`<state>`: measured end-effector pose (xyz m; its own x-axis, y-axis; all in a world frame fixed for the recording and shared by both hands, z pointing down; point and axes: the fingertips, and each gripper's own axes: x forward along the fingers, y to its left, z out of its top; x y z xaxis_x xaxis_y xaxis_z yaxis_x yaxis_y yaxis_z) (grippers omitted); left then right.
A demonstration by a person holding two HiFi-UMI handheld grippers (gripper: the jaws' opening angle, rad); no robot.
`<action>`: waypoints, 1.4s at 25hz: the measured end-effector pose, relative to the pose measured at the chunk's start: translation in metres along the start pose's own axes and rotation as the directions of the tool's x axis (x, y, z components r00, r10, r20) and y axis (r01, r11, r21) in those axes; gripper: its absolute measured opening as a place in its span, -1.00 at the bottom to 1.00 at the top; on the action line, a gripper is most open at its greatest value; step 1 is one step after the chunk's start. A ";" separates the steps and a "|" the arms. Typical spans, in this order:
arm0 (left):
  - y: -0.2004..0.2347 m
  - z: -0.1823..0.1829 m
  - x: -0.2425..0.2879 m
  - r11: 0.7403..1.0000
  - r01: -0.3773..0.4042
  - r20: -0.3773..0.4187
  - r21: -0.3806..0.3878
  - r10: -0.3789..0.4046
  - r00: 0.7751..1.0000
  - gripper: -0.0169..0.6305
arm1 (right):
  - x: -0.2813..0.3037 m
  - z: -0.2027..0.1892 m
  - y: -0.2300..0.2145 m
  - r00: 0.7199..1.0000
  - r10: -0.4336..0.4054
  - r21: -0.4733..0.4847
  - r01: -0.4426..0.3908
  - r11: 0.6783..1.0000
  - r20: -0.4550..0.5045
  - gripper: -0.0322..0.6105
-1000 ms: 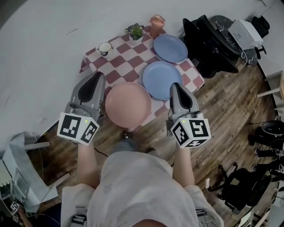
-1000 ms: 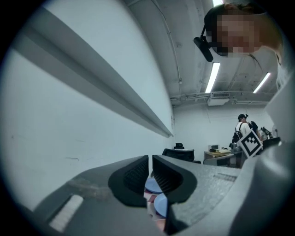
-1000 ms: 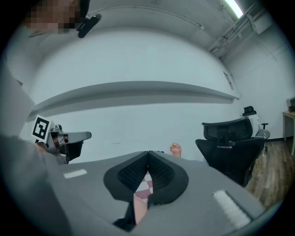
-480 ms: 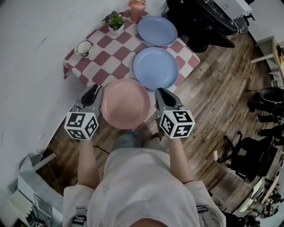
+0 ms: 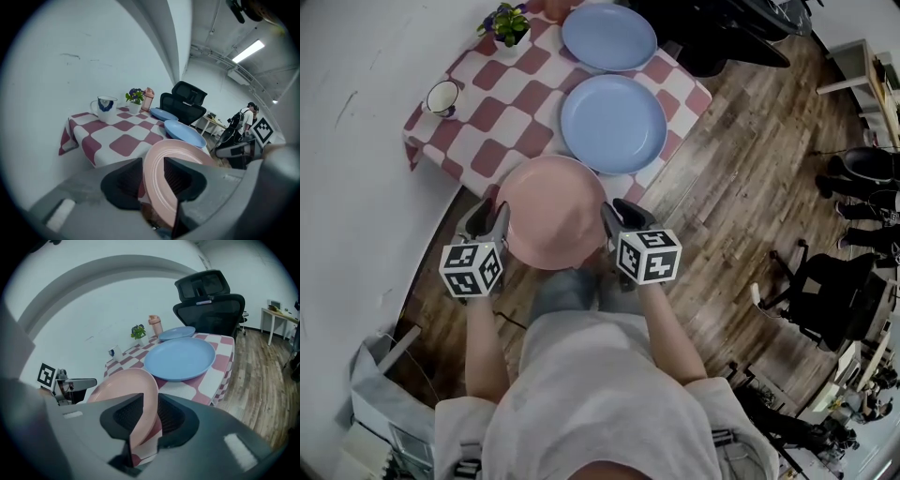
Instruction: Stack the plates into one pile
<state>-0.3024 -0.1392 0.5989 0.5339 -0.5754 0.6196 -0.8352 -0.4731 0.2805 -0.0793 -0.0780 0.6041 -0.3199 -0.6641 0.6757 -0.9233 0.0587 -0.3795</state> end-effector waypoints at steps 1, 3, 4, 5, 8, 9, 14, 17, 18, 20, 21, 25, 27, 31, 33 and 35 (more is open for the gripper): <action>0.001 -0.006 0.001 1.000 -0.001 -0.012 -0.005 0.001 1.000 -0.51 | 0.003 -0.006 0.000 1.000 0.000 0.006 0.000 1.000 -0.015 -0.59; 0.001 -0.017 0.003 1.000 -0.002 -0.037 -0.012 0.001 0.999 -0.51 | 0.008 -0.016 0.000 0.999 -0.005 0.015 0.005 1.000 -0.032 -0.59; 0.002 -0.022 0.004 1.000 -0.003 -0.050 -0.013 0.003 0.999 -0.51 | 0.009 -0.018 -0.001 0.999 -0.013 0.016 0.014 1.000 -0.032 -0.59; 0.003 -0.027 0.006 1.000 -0.005 -0.064 -0.015 0.005 0.998 -0.51 | 0.010 -0.019 -0.003 0.999 -0.025 0.017 0.025 1.000 -0.028 -0.62; 0.005 -0.039 0.009 1.000 -0.016 -0.097 -0.020 0.013 0.995 -0.51 | 0.013 -0.022 -0.014 0.997 -0.068 0.026 0.068 0.997 -0.035 -0.53; 0.006 -0.042 0.009 1.000 -0.019 -0.105 -0.020 0.016 0.994 -0.51 | 0.015 -0.024 -0.018 0.996 -0.072 0.033 0.074 0.997 -0.042 -0.52; 0.009 -0.050 0.010 0.998 -0.035 -0.137 -0.050 0.028 0.990 -0.77 | 0.023 -0.035 -0.014 0.996 -0.031 0.049 0.036 0.998 -0.088 -0.65; 0.010 -0.050 0.008 0.996 -0.030 -0.158 -0.086 0.016 0.987 -0.79 | 0.025 -0.034 -0.011 0.995 -0.032 0.054 0.037 0.998 -0.095 -0.78; 0.009 -0.049 0.006 0.996 -0.029 -0.161 -0.087 0.015 0.987 -0.79 | 0.023 -0.032 -0.010 0.996 -0.031 0.060 0.037 0.998 -0.089 -0.79; 0.007 -0.043 0.002 0.995 -0.026 -0.145 -0.094 0.012 0.989 -0.80 | 0.018 -0.024 -0.008 0.998 -0.027 0.066 0.031 0.997 -0.065 -0.80; 0.006 -0.038 0.000 0.995 -0.025 -0.130 -0.101 0.011 0.991 -0.80 | 0.015 -0.018 -0.006 0.999 -0.025 0.065 0.028 0.997 -0.048 -0.81; 0.004 -0.012 -0.007 0.994 -0.015 -0.061 -0.104 0.009 0.998 -0.82 | 0.006 0.011 0.000 0.999 -0.014 0.058 0.012 0.998 0.031 -0.82; 0.001 0.001 -0.008 0.996 -0.006 -0.034 -0.093 0.003 0.999 -0.82 | 0.002 0.022 0.001 0.998 -0.015 0.056 0.011 0.998 0.061 -0.83; -0.006 0.025 -0.011 0.998 0.013 0.007 -0.068 -0.013 1.000 -0.82 | -0.007 0.040 0.000 0.994 -0.026 0.056 0.020 0.998 0.109 -0.84; -0.011 0.035 -0.010 0.998 0.026 0.022 -0.051 -0.025 0.999 -0.82 | -0.012 0.049 -0.002 0.990 -0.036 0.057 0.028 0.998 0.136 -0.84; -0.017 0.046 -0.006 0.998 0.045 0.036 -0.036 -0.043 0.998 -0.82 | -0.018 0.058 -0.007 0.986 -0.050 0.059 0.041 0.997 0.162 -0.84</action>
<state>-0.2856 -0.1587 0.5569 0.5741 -0.5777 0.5802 -0.8147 -0.4740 0.3342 -0.0549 -0.1094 0.5584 -0.2348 -0.7780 0.5828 -0.9215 -0.0127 -0.3881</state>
